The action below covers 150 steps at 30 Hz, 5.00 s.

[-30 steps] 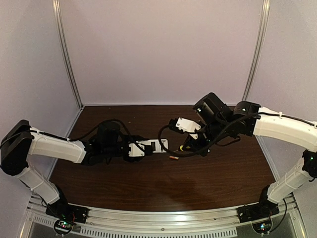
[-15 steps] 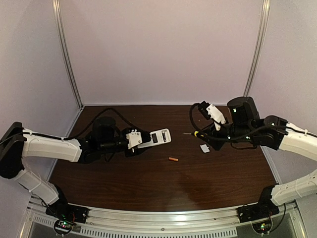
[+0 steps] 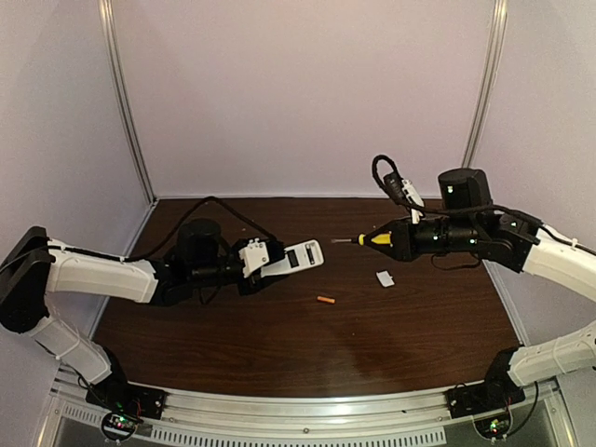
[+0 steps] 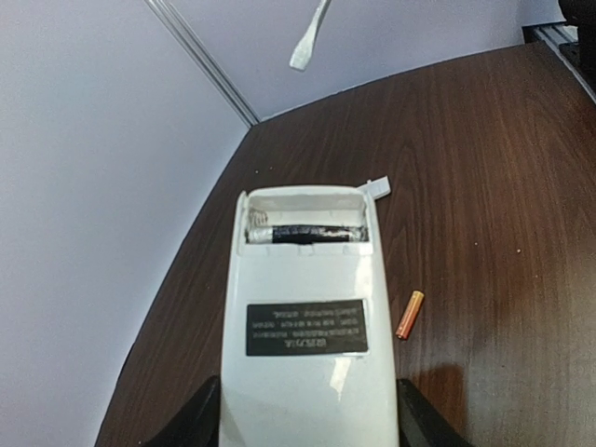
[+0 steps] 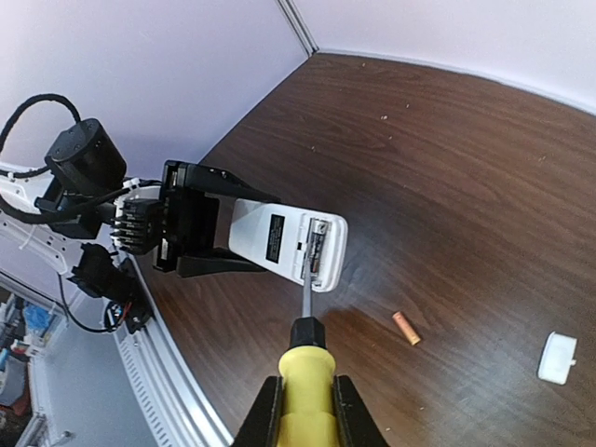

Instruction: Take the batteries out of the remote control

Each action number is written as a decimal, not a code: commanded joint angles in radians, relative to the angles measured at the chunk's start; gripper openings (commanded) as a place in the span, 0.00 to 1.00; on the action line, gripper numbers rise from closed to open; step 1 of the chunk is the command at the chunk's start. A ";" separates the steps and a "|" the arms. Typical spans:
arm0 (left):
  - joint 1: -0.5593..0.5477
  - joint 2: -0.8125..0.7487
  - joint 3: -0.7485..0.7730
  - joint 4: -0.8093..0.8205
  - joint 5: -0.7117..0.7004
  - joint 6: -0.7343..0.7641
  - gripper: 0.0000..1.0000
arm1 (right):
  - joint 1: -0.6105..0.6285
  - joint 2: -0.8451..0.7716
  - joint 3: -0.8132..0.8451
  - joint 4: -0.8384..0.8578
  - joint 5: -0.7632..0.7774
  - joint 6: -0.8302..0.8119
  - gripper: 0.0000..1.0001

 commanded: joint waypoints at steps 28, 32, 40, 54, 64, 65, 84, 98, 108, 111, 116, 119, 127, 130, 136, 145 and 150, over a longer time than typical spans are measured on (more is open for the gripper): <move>-0.002 0.025 0.064 -0.025 0.121 -0.023 0.00 | -0.013 0.261 0.273 -0.295 -0.128 0.061 0.00; -0.001 0.025 0.066 -0.026 0.119 -0.023 0.00 | -0.013 0.272 0.291 -0.325 -0.108 0.044 0.00; -0.001 0.035 0.075 -0.026 0.122 -0.031 0.00 | -0.014 0.271 0.281 -0.312 -0.106 0.048 0.00; -0.001 0.041 0.079 -0.026 0.116 -0.036 0.00 | -0.013 0.299 0.295 -0.311 -0.072 0.032 0.00; -0.002 0.045 0.081 -0.025 0.117 -0.040 0.00 | -0.013 0.307 0.277 -0.283 -0.083 0.042 0.00; -0.002 0.045 0.081 -0.024 0.117 -0.041 0.00 | -0.013 0.308 0.275 -0.277 -0.093 0.044 0.00; -0.002 0.034 0.083 -0.017 0.126 -0.056 0.00 | -0.018 0.342 0.210 -0.232 -0.185 0.073 0.00; -0.002 0.035 0.089 -0.033 0.131 -0.050 0.00 | -0.074 0.392 0.192 -0.267 -0.179 0.152 0.00; -0.002 0.041 0.093 -0.044 0.137 -0.043 0.00 | -0.085 0.415 0.203 -0.293 -0.171 0.219 0.00; -0.001 0.044 0.093 -0.048 0.138 -0.041 0.00 | -0.086 0.435 0.219 -0.320 -0.166 0.234 0.00; -0.001 0.046 0.095 -0.053 0.139 -0.038 0.00 | -0.087 0.456 0.239 -0.345 -0.169 0.268 0.00; -0.002 0.049 0.096 -0.060 0.138 -0.033 0.00 | -0.094 0.467 0.244 -0.350 -0.192 0.293 0.00; -0.003 0.051 0.101 -0.071 0.137 -0.028 0.00 | -0.108 0.479 0.237 -0.342 -0.219 0.355 0.00; -0.003 0.051 0.102 -0.073 0.136 -0.026 0.00 | -0.108 0.480 0.235 -0.330 -0.233 0.358 0.00; -0.003 0.050 0.105 -0.083 0.138 -0.017 0.00 | -0.106 0.458 0.290 -0.392 -0.139 0.178 0.00; -0.003 0.054 0.110 -0.084 0.181 -0.035 0.00 | -0.105 0.365 0.296 -0.336 -0.072 0.073 0.00; -0.003 0.054 0.113 -0.085 0.185 -0.036 0.00 | -0.106 0.356 0.308 -0.347 -0.053 0.070 0.00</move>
